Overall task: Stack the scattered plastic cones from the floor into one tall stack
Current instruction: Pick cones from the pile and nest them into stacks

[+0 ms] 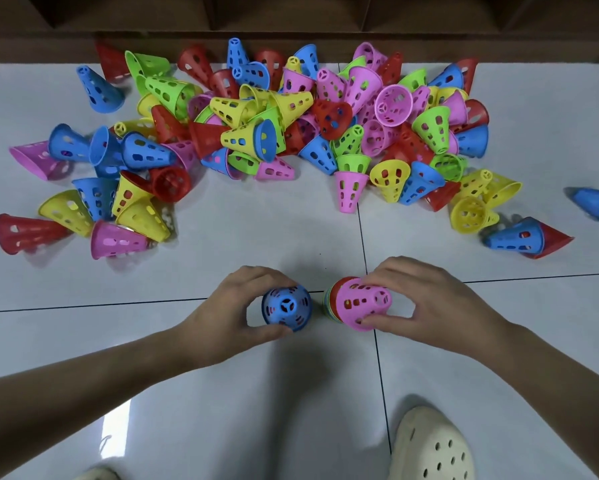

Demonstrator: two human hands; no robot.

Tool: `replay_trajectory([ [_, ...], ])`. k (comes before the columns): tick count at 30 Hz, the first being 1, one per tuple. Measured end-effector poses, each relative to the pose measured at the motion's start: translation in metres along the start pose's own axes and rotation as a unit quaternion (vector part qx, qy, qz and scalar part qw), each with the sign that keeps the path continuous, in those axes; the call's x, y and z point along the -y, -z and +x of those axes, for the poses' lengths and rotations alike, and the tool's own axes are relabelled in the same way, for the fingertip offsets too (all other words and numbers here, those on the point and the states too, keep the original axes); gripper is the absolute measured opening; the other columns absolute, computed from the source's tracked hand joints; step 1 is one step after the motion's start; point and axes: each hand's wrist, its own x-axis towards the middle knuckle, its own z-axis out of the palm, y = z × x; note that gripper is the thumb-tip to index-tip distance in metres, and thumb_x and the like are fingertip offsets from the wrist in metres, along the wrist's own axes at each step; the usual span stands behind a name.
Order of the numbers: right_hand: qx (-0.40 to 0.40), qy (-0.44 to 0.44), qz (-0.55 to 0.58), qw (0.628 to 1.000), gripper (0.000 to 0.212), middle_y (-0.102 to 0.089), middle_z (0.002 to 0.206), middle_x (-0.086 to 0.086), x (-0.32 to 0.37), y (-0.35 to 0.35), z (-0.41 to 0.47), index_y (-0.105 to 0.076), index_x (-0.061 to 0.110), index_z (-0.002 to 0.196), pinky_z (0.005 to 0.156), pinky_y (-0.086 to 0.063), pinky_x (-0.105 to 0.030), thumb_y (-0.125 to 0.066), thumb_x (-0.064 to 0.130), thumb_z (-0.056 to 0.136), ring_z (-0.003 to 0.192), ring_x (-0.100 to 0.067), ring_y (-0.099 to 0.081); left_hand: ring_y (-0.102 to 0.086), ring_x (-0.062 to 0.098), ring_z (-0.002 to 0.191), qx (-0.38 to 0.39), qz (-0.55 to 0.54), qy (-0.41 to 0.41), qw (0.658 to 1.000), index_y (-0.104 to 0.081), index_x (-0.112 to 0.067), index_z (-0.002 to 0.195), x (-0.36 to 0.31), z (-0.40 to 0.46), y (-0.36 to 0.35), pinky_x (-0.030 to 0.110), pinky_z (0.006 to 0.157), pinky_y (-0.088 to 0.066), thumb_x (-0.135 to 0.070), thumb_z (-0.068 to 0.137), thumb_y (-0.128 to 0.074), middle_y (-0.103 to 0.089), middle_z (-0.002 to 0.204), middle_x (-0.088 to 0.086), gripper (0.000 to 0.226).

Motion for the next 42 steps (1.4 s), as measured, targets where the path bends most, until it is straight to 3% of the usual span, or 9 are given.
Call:
replay_trajectory([
  [5, 0.052, -0.032, 0.013, 0.998, 0.052, -0.052, 0.110, 0.021, -0.002, -0.002, 0.010, -0.058, 0.040, 0.120, 0.079, -0.044, -0.012, -0.068, 0.068, 0.077, 0.105, 0.001, -0.052, -0.052, 0.004, 0.122, 0.027, 0.046, 0.007, 0.999, -0.057, -0.032, 0.135, 0.013, 0.001, 0.007, 0.030, 0.104, -0.043, -0.058, 0.078, -0.075, -0.059, 0.129, -0.020, 0.066],
  [8, 0.046, -0.059, 0.051, 0.996, 0.050, -0.051, 0.111, 0.027, -0.006, -0.003, 0.025, -0.057, 0.040, 0.115, 0.082, -0.048, -0.022, -0.059, 0.072, 0.077, 0.104, 0.006, -0.052, -0.051, 0.002, 0.123, 0.047, 0.085, -0.001, 0.995, -0.059, -0.028, 0.133, 0.032, 0.004, 0.024, 0.025, 0.105, -0.038, -0.056, 0.076, -0.075, -0.060, 0.129, -0.016, 0.066],
  [13, -0.010, -0.045, 0.133, 0.990, 0.042, -0.059, 0.103, 0.023, -0.005, -0.007, 0.068, -0.065, 0.029, 0.111, 0.082, -0.050, -0.023, -0.057, 0.061, 0.087, 0.100, -0.003, -0.058, -0.050, 0.026, 0.129, -0.038, 0.196, 0.079, 0.977, -0.060, -0.024, 0.131, 0.090, 0.003, 0.073, 0.046, 0.106, -0.037, -0.051, 0.075, -0.062, -0.055, 0.138, 0.005, 0.062],
  [16, -0.017, -0.046, 0.151, 0.987, 0.027, -0.061, 0.105, 0.019, -0.006, -0.014, 0.099, -0.065, 0.028, 0.110, 0.081, -0.053, -0.027, -0.064, 0.046, 0.091, 0.100, -0.005, -0.060, -0.048, 0.039, 0.128, -0.082, 0.282, 0.156, 0.943, -0.057, -0.025, 0.135, 0.124, 0.000, 0.108, 0.058, 0.100, -0.042, -0.044, 0.071, -0.073, -0.049, 0.142, 0.014, 0.069],
  [21, -0.015, -0.077, 0.094, 0.992, 0.031, -0.057, 0.115, 0.013, -0.036, -0.027, 0.138, -0.063, 0.024, 0.119, 0.091, -0.047, -0.027, -0.068, 0.039, 0.092, 0.106, -0.007, -0.055, -0.035, 0.038, 0.139, -0.006, 0.371, 0.247, 0.895, -0.043, -0.037, 0.148, 0.153, -0.004, 0.137, 0.058, 0.112, -0.035, -0.032, 0.078, -0.081, -0.035, 0.155, 0.013, 0.080],
  [26, -0.076, -0.262, 0.152, 0.950, 0.031, -0.057, 0.109, -0.004, -0.061, -0.036, 0.155, -0.057, 0.010, 0.109, 0.084, -0.042, -0.029, -0.074, 0.024, 0.088, 0.105, -0.022, -0.058, -0.059, 0.042, 0.114, -0.017, 0.371, 0.236, 0.898, -0.053, -0.024, 0.141, 0.155, -0.001, 0.127, 0.051, 0.083, -0.058, -0.013, 0.078, -0.075, -0.044, 0.140, 0.016, 0.067],
  [32, -0.131, -0.387, 0.202, 0.890, 0.059, -0.062, 0.120, -0.007, -0.084, -0.052, 0.160, -0.050, 0.004, 0.129, 0.083, -0.042, -0.027, -0.078, 0.033, 0.085, 0.111, -0.026, -0.058, -0.057, 0.030, 0.103, 0.000, 0.386, 0.236, 0.892, -0.050, -0.015, 0.141, 0.147, 0.008, 0.106, 0.033, 0.067, -0.046, 0.000, 0.083, -0.066, -0.046, 0.123, 0.012, 0.062],
  [36, -0.177, -0.346, 0.213, 0.897, 0.022, -0.067, 0.081, 0.005, -0.086, -0.057, 0.172, -0.062, 0.017, 0.083, 0.070, -0.044, -0.025, -0.080, 0.030, 0.081, 0.086, -0.021, -0.067, -0.056, 0.030, 0.101, -0.012, 0.348, 0.253, 0.903, -0.051, -0.014, 0.139, 0.148, 0.008, 0.103, 0.036, 0.074, -0.051, 0.005, 0.082, -0.063, -0.044, 0.117, 0.010, 0.062],
  [42, -0.198, -0.371, 0.215, 0.881, 0.030, -0.066, 0.076, -0.001, -0.095, -0.069, 0.193, -0.068, 0.007, 0.090, 0.052, -0.036, -0.019, -0.080, 0.032, 0.079, 0.072, -0.022, -0.063, -0.056, 0.025, 0.094, -0.046, 0.172, 0.269, 0.947, -0.058, -0.025, 0.128, 0.134, 0.014, 0.089, 0.033, 0.083, -0.049, -0.019, 0.070, -0.089, -0.052, 0.107, 0.007, 0.066],
])
